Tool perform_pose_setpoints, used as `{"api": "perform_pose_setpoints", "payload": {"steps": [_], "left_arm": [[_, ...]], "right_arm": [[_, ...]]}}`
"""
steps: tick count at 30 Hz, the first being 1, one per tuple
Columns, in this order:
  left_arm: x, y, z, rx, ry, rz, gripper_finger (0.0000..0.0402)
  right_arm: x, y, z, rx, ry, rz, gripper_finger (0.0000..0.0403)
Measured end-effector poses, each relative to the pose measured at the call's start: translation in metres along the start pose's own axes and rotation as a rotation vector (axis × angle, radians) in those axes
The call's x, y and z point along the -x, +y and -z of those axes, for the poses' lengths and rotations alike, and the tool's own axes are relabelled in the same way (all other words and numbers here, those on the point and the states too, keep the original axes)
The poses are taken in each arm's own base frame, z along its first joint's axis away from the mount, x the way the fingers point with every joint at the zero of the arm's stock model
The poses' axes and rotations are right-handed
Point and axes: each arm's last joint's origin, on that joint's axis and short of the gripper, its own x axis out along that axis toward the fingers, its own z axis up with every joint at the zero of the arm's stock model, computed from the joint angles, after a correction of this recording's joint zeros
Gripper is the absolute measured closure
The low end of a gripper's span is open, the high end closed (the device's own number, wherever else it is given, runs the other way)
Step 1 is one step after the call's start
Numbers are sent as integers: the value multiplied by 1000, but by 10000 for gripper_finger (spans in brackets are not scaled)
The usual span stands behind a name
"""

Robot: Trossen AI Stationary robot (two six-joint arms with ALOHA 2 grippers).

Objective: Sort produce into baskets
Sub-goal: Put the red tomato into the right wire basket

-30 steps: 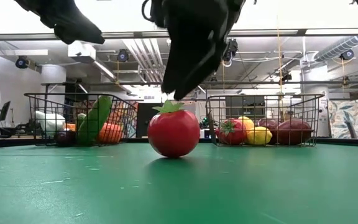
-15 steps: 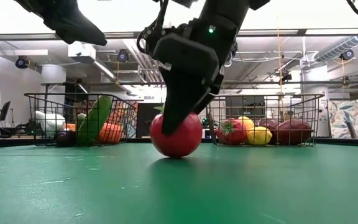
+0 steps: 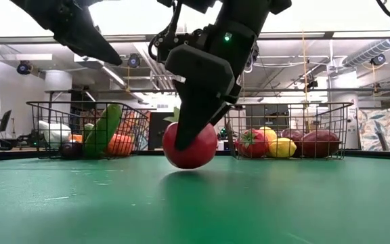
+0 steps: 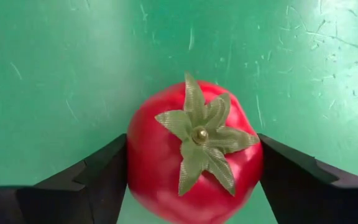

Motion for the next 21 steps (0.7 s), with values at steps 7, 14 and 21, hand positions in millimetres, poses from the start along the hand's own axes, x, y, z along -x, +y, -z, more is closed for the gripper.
{"api": "perform_pose_setpoints", "payload": {"steps": [7, 14, 21], "left_arm": [[-8, -4, 3, -7, 26, -6, 281], [-12, -9, 6, 57, 54, 24, 281], [-12, -23, 11, 74, 94, 104, 281]], "right_arm": [[9, -2, -1, 2, 2, 1, 113], [49, -15, -6, 15, -13, 2, 111], [104, -37, -9, -21, -64, 23, 111]]}}
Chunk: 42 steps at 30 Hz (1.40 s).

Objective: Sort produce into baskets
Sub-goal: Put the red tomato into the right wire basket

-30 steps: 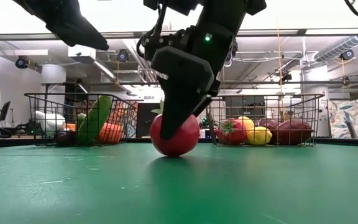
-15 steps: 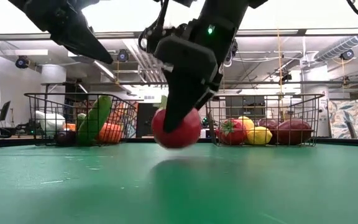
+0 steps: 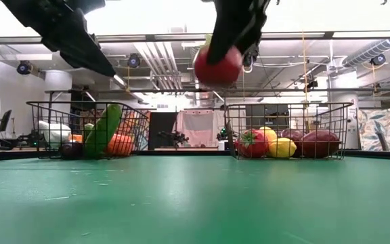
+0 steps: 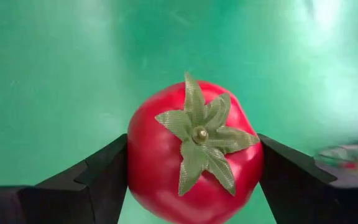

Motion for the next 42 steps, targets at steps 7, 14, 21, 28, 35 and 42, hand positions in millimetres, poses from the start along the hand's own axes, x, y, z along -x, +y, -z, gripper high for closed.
{"api": "perform_pose_setpoints", "payload": {"steps": [7, 14, 21, 28, 35, 42], "left_arm": [[-7, -10, 4, -5, 12, 20, 281], [-11, -13, 1, -51, -18, 28, 281], [-5, -10, -1, -41, -37, 33, 281], [-2, -7, 2, -57, -6, 19, 281], [8, -8, 1, -58, -29, 46, 281], [25, -5, -5, -128, -98, 79, 281]], "right_arm": [[51, -46, -11, -152, -108, 23, 111], [69, -85, -16, -343, -160, 48, 110], [66, -106, -18, -404, -145, 83, 110], [66, -107, -18, -363, -138, 86, 110], [66, -90, -17, -124, -185, 140, 110], [58, -73, -7, 17, -246, 462, 110]]}}
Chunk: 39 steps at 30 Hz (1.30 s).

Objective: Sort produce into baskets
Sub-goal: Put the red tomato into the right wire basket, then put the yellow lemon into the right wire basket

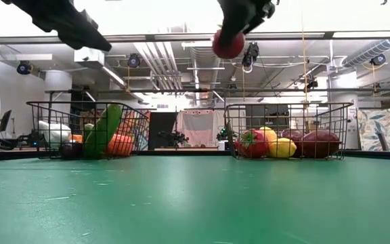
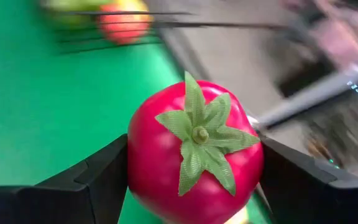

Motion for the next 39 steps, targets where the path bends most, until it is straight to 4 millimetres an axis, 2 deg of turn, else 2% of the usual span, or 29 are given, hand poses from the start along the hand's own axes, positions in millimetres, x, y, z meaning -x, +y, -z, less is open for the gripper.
{"api": "perform_pose_setpoints", "payload": {"steps": [4, 12, 18, 21, 27, 30, 35, 39], "left_arm": [[3, 3, -2, -10, -28, -57, 281], [2, 4, -2, -10, -35, -98, 281], [2, 4, -2, -12, -34, -98, 281], [2, 4, -2, -12, -34, -98, 281], [2, 4, -2, -4, -35, -98, 281], [2, 4, -2, -2, -36, -98, 281], [2, 3, -2, 3, -39, -97, 281], [2, 3, -2, 7, -40, -97, 281]], "right_arm": [[-17, -26, 7, -217, 75, 186, 110], [-70, -93, 31, -563, 421, 162, 110], [-104, -124, 60, -620, 687, 199, 110], [-112, -129, 67, -604, 749, 220, 104], [-116, -128, 69, -588, 767, 213, 51], [-115, -129, 69, -585, 764, 209, 37], [-102, -128, 63, -584, 726, 190, 34], [-82, -119, 55, -591, 684, 116, 33]]}}
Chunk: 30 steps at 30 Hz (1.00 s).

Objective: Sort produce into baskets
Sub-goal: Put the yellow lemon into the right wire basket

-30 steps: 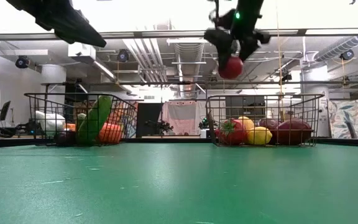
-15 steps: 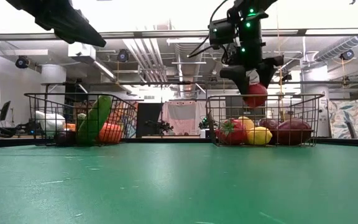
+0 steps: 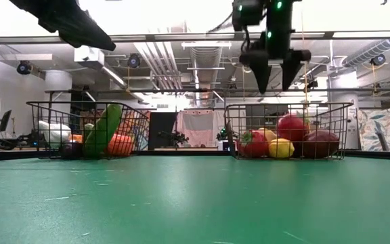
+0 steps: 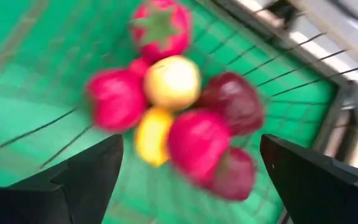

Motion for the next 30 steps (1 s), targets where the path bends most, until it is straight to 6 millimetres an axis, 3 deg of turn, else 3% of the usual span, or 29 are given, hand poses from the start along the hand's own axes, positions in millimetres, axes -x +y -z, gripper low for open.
{"api": "perform_pose_setpoints", "payload": {"steps": [6, 17, 20, 24, 30], "left_arm": [[0, 0, 0, 1, -1, 0, 281], [0, 0, 1, -17, 6, -1, 281], [0, 0, 1, -17, 7, -1, 281], [0, 0, 1, -17, 7, -1, 281], [0, 0, 1, -30, 7, -1, 281]], "right_arm": [[39, 21, 31, 47, 17, -203, 33], [95, 58, 113, 128, 139, -424, 33], [97, 63, 136, 130, 219, -358, 33], [90, 62, 163, 79, 333, -124, 34], [62, 71, 190, 41, 461, -30, 35]]}}
